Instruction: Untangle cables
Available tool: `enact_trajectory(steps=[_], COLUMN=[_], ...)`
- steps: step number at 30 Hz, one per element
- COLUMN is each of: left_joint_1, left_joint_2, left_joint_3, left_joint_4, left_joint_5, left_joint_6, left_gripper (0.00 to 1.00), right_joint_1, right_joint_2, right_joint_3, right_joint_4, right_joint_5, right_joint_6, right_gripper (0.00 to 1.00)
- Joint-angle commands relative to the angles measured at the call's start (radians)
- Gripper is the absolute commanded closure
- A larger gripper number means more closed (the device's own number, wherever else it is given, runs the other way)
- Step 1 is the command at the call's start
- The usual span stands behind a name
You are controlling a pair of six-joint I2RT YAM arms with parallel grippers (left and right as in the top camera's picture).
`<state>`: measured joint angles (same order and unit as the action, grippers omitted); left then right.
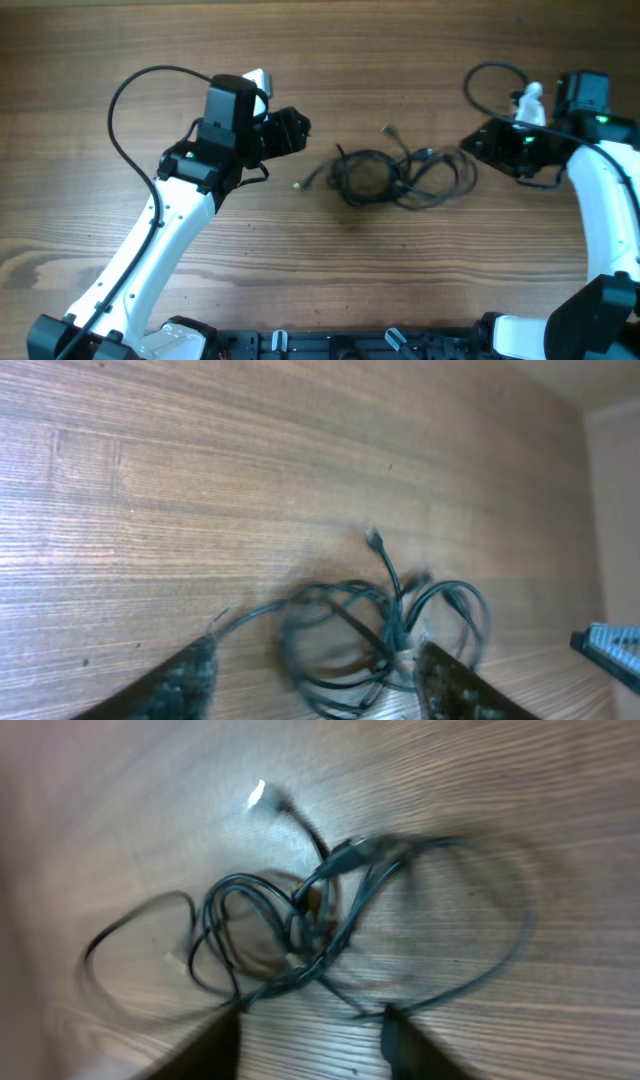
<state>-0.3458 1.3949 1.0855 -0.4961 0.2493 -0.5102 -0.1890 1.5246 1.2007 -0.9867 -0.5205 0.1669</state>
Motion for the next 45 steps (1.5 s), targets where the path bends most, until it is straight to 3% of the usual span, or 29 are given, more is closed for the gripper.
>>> enact_trajectory(steps=[1,2,7,11,22,31,45], left_joint_1=[-0.006,-0.006,-0.042,-0.135,-0.406,-0.528,-0.536], left_joint_2=[0.020,0.022,0.029,0.055,0.117,0.338,0.510], left_joint_3=[0.008,0.008,0.008,0.008,0.008,0.008,0.008], left_joint_4=[-0.018,-0.013,0.010,0.018,0.182,0.193,0.345], left_joint_5=[-0.033,-0.032,-0.028,0.055,-0.011,-0.003,-0.147], left_joint_6=[0.036,0.042,0.094,0.162,0.341,0.526,0.530], left_gripper=[0.23,0.23,0.31,0.37,0.34,0.36,0.46], right_joint_1=[0.058,0.066,0.035,-0.035,-0.084,-0.084,-0.084], right_joint_2=[0.023,0.025,0.025,0.025,0.025,0.025,0.025], right_joint_3=[0.002,0.002,0.007,0.023,0.022,0.022,0.021], right_joint_4=[0.006,0.006,0.032,0.050,0.052,0.050,0.046], right_joint_5=[0.076,0.078,0.105,0.093,0.087,0.087,0.087], right_joint_6=[0.001,0.001,0.068,0.098,0.068,0.067,0.045], right_gripper=[0.09,0.00,0.00,0.00,0.00,0.00,0.00])
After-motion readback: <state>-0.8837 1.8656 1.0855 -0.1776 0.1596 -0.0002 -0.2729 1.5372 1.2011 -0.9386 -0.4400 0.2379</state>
